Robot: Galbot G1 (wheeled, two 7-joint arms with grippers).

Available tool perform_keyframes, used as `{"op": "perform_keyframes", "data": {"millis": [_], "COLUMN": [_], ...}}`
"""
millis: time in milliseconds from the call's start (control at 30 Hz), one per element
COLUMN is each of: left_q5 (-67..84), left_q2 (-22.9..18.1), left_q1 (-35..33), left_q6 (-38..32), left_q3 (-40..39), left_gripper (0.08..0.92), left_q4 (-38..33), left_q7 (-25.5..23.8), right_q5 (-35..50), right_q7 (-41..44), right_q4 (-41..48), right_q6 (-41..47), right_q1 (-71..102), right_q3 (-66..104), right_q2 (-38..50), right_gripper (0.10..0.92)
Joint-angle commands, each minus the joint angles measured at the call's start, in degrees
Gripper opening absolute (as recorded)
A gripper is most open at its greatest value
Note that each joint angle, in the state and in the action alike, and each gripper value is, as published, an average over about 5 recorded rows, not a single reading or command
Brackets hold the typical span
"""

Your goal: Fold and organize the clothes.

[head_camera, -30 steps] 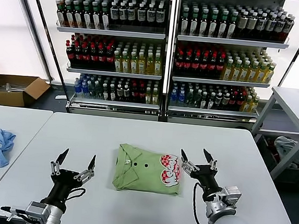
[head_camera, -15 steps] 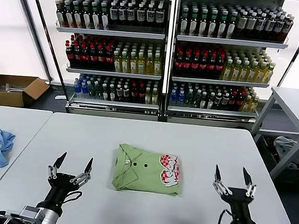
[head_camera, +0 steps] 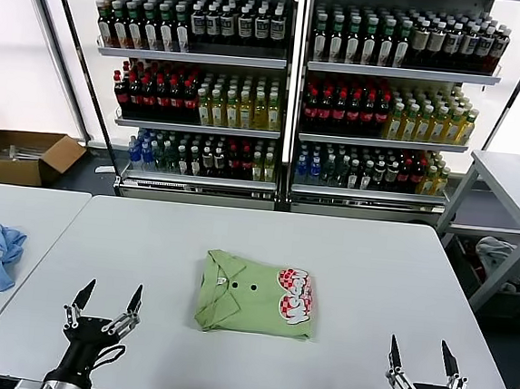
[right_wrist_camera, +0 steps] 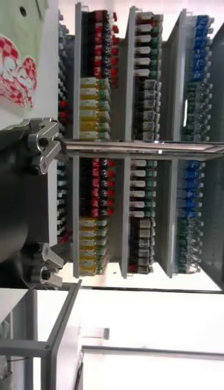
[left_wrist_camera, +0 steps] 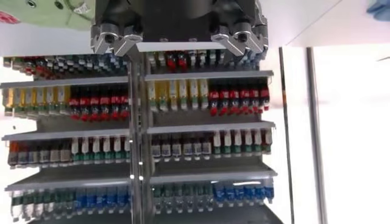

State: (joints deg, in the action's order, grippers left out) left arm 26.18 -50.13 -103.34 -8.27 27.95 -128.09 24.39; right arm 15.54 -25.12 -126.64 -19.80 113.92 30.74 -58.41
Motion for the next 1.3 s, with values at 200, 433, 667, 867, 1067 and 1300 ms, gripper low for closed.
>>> {"op": "perform_keyframes", "data": {"millis": [200,433,667,867,1067,1300], "left_q5": [0.8,0.6,0.3,0.2,0.3,0.3], "left_q2": [0.0,-0.2,-0.4,-0.4,-0.4,-0.4], "left_q1": [-4.2,-4.2,-4.2,-4.5,-4.5,-4.4], "left_q6": [-3.7,-3.7,-3.6,-3.5,-3.5,-3.5], "left_q3": [0.4,0.4,0.3,0.4,0.4,0.4], "left_gripper": [0.823,0.823,0.823,0.823,0.823,0.823], "left_q4": [0.5,0.4,0.3,0.0,-0.1,0.1], "left_q7": [1.0,1.0,1.1,1.1,1.2,1.2], "right_q5": [-0.9,-0.8,-0.8,-0.7,-0.2,-0.1], "right_q7": [2.7,3.1,3.2,3.2,3.2,3.8], "right_q4": [1.1,0.8,0.6,0.5,0.5,0.5], "right_q6": [-6.2,-6.3,-6.6,-6.6,-6.6,-6.7], "right_q1": [5.4,5.1,5.1,5.2,5.3,5.4], "right_q3": [0.4,0.1,0.0,-0.3,-0.3,-0.2], "right_q2": [0.1,0.0,0.1,0.2,0.3,0.5], "right_gripper": [0.823,0.823,0.823,0.823,0.823,0.823]}}
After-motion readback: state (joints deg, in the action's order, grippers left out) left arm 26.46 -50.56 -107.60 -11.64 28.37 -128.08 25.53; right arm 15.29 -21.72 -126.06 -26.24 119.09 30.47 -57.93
